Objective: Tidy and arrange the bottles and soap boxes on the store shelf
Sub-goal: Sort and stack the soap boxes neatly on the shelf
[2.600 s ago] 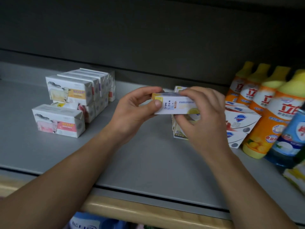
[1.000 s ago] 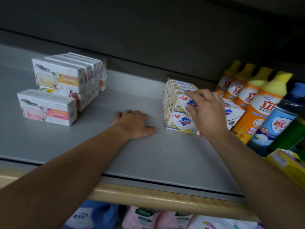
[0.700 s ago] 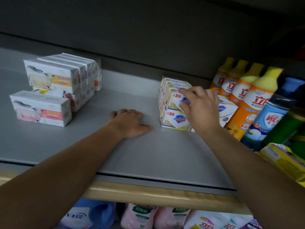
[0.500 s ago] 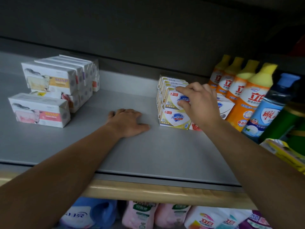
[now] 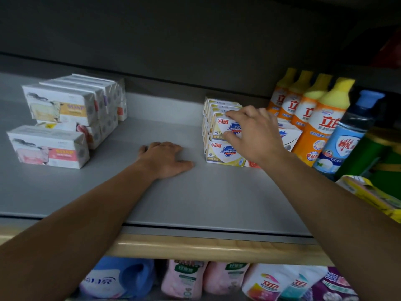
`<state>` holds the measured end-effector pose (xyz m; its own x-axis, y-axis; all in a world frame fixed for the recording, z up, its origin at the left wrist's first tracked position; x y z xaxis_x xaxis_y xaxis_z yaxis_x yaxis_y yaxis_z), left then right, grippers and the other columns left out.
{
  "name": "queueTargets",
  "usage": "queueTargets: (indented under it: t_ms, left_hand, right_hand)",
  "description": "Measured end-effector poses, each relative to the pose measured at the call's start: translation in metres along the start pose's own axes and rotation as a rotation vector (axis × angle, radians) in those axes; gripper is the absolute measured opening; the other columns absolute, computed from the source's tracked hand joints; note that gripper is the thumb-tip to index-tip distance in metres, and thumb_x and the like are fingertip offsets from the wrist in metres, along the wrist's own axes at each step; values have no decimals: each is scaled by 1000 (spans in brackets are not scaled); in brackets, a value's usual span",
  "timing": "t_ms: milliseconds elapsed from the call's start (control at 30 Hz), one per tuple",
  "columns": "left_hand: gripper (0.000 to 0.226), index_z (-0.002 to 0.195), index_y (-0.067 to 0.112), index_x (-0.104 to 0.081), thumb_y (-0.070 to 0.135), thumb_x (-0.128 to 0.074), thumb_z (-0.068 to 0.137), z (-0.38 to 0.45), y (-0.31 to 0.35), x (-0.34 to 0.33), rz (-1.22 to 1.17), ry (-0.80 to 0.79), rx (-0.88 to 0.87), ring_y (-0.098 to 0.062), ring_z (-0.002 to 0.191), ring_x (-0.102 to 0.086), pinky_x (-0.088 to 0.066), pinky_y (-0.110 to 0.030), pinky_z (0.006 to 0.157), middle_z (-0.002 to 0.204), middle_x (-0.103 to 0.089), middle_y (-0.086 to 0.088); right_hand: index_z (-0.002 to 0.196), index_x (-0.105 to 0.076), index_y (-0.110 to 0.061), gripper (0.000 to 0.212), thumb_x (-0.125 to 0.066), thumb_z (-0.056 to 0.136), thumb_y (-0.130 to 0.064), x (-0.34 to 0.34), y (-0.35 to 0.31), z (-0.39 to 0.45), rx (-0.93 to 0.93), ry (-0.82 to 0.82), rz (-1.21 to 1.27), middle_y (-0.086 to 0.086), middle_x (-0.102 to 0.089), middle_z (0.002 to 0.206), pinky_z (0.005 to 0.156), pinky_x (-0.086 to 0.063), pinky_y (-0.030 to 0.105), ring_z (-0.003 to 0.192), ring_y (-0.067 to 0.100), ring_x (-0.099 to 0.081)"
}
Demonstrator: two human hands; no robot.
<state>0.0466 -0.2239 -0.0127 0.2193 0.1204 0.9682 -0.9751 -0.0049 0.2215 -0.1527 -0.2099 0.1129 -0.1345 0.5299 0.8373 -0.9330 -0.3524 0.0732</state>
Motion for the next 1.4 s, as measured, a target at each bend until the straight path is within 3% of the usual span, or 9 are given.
queueTargets:
  t_ms: [200, 333, 533, 633, 767, 900, 1067, 1200, 1400]
  left_hand:
    - [32, 114, 20, -68, 35, -67, 85, -21, -5, 58, -366, 288, -44, -20, 110, -62, -41, -23, 92, 119, -68, -2]
    - [20, 103, 21, -72, 28, -68, 84, -58, -16, 113, -406, 525, -80, -15, 91, -67, -48, -24, 84, 99, -72, 2]
    - [29, 95, 16, -74, 30, -60, 74, -128, -74, 161, -292, 736, -46, -27, 85, -66, -45, -25, 78, 93, -73, -6]
    - [37, 97, 10, -73, 31, -60, 70, -137, -122, 159, -101, 692, 39, -38, 98, -61, -39, -33, 88, 103, -70, -16]
    - [67, 125, 4, -62, 41, -72, 69, -129, -181, 130, -22, 464, 177, -40, 123, -51, -32, -43, 108, 131, -57, -23]
    - [59, 128, 6, -59, 14, -79, 73, -135, -197, 121, -196, 510, 231, -42, 113, -56, -41, -42, 104, 130, -51, -22]
    - [66, 129, 12, -60, 12, -84, 68, -141, -184, 113, -359, 486, 177, -34, 109, -57, -41, -31, 100, 122, -54, -16]
    - [71, 130, 21, -55, 10, -86, 67, -144, -181, 97, -657, 388, 227, -24, 99, -64, -51, -39, 94, 116, -66, -7]
    - [27, 106, 4, -65, -4, -72, 80, -145, -136, 75, -1304, 293, 215, -38, 92, -69, -56, -49, 87, 101, -71, -22]
  right_hand:
    - [134, -54, -21, 48, -56, 91, -42, 22, -26, -17, -15, 115, 119, 5, -54, 131, 109, -29, 42, 122, 28, -45]
    - [124, -63, -14, 45, -57, 85, -36, 20, -79, -32, 28, 165, 343, 8, -61, 121, 102, -35, 40, 113, 32, -52]
    - [141, -50, -20, 56, -50, 94, -51, -55, -163, -48, 75, -256, 425, 5, -50, 141, 113, -28, 34, 132, 28, -42]
    - [144, -45, -25, 61, -43, 93, -60, -76, -185, -63, 75, -372, 424, 2, -42, 149, 116, -25, 37, 138, 27, -35]
    - [142, -44, -32, 62, -38, 89, -65, -83, -189, -73, 81, -393, 378, -6, -39, 150, 114, -23, 39, 138, 24, -32]
    - [141, -44, -34, 61, -40, 88, -65, -83, -188, -71, 72, -395, 384, -8, -40, 149, 115, -24, 38, 137, 22, -34]
    - [141, -45, -34, 60, -42, 89, -63, -83, -187, -71, 64, -383, 372, -9, -41, 148, 115, -24, 36, 137, 22, -35]
    - [142, -44, -31, 63, -46, 87, -63, -80, -186, -69, 64, -355, 379, -5, -43, 148, 114, -27, 36, 136, 23, -38]
    - [153, -21, -28, 98, -77, 74, -42, -55, -180, -68, 75, -207, 753, -5, -30, 152, 107, -35, 28, 134, 14, -39]
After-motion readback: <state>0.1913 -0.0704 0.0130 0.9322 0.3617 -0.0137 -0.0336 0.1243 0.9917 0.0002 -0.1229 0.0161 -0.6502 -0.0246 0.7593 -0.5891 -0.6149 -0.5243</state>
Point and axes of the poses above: each hand's wrist, its own z-axis towards the middle knuckle, its own x-axis out of the back of the hand, y = z × x, the point moved 10 cm from there along z, towards the middle knuckle
